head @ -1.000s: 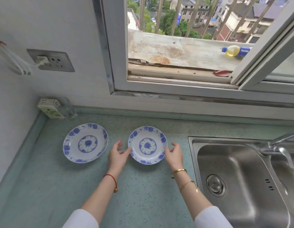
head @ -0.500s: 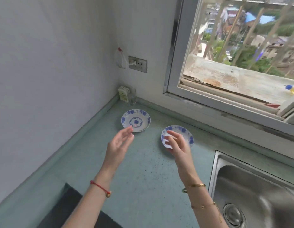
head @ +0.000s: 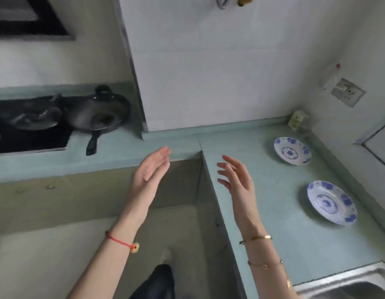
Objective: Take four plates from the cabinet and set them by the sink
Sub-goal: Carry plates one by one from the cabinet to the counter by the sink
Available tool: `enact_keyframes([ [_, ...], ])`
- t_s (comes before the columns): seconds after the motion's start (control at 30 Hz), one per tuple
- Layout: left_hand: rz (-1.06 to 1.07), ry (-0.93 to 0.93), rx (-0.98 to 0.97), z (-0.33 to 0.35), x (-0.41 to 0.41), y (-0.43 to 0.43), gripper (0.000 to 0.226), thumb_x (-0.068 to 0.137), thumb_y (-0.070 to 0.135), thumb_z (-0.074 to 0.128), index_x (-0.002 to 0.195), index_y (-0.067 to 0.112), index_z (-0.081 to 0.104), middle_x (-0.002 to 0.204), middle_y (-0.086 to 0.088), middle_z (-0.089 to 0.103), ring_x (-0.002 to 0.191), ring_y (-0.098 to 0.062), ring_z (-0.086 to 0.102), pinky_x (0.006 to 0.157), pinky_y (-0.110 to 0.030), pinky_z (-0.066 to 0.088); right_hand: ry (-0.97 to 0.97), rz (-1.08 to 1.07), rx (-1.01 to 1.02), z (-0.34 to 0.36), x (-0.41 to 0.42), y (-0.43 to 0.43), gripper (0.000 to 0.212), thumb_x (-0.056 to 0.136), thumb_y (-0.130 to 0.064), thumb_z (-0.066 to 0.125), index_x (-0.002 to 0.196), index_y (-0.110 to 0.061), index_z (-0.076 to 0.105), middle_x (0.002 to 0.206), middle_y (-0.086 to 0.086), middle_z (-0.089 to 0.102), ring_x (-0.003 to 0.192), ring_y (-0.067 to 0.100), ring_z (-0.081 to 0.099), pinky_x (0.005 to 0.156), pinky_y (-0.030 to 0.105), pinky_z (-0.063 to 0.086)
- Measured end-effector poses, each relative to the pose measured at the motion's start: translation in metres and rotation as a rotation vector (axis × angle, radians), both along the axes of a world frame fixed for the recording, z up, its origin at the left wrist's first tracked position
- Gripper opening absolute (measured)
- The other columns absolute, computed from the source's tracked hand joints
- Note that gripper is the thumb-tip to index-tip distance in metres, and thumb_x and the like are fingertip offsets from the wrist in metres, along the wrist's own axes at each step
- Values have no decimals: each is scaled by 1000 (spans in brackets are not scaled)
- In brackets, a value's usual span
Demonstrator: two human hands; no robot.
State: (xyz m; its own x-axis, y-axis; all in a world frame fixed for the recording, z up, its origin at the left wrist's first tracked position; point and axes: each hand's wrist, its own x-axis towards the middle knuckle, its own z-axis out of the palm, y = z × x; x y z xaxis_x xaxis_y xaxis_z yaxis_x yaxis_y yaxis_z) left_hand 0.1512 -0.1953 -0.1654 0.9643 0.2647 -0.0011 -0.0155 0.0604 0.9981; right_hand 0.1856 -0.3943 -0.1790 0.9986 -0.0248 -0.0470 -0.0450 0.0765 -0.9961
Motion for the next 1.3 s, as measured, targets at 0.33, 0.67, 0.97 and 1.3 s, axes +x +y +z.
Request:
enact_keyframes([
  [0.33,514,-37,18,11,-179,139,45,85,42,63,129,34,62,134,15,66,131,-4,55,117,-42,37,-9,500,16,21,-85,175,24,98,-20,53,118,-18,65,114,7,69,100,13,64,90,30,53],
  [0.67,1095,-73,13,9,-426,279,30,79,43,68,108,40,74,135,4,66,130,-11,58,117,-45,38,48,979,34,13,-259,399,23,98,-16,51,116,-17,64,111,2,68,98,14,63,84,27,51],
  [0.97,1328,11,30,-12,-610,376,31,98,22,61,129,22,65,129,9,69,124,-5,61,110,-33,44,63,1222,24,2,-417,546,26,98,-15,50,120,-15,63,117,11,67,99,16,63,85,30,53],
  [1.3,1394,9,5,-34,-678,489,51,84,41,64,132,24,62,131,5,68,128,-12,59,114,-40,42,68,1308,-46,-17,-476,686,26,99,-16,48,120,-14,63,114,5,68,102,16,63,90,32,54],
])
